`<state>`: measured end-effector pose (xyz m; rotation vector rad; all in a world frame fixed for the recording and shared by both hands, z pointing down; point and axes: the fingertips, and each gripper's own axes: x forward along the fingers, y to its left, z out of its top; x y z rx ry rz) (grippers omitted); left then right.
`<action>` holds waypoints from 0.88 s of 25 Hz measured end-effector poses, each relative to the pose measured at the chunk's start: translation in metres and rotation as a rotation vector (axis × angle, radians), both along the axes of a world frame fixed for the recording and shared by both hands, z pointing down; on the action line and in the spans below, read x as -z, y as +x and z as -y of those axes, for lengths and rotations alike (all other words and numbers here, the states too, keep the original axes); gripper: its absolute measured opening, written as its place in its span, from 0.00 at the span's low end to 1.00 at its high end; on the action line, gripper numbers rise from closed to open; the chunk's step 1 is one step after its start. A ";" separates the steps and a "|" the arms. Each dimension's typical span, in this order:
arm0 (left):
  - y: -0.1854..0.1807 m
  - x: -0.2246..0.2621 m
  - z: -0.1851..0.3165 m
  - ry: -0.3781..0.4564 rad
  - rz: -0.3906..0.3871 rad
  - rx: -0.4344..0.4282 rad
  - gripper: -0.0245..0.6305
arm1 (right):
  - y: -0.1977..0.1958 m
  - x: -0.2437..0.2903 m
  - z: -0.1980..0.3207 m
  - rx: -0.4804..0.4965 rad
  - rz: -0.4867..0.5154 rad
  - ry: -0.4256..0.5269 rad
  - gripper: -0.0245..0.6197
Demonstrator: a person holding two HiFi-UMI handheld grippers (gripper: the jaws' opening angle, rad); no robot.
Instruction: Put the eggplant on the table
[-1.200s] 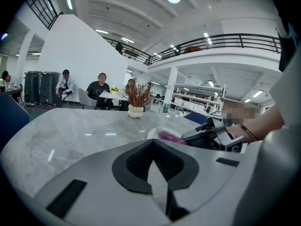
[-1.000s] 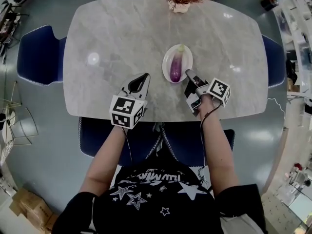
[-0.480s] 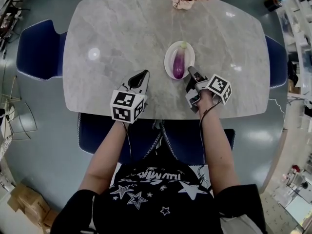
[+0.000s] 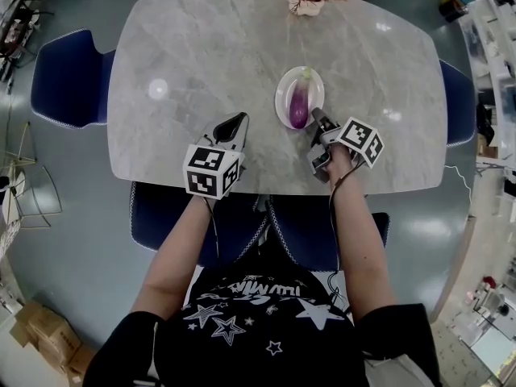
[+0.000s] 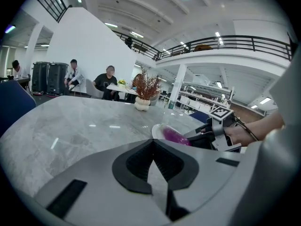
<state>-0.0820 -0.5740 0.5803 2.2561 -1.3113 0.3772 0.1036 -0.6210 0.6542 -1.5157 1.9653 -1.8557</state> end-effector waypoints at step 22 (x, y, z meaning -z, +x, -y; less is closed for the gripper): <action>0.006 0.033 -0.038 0.034 -0.009 0.028 0.05 | 0.008 0.027 -0.045 0.053 -0.060 0.047 0.08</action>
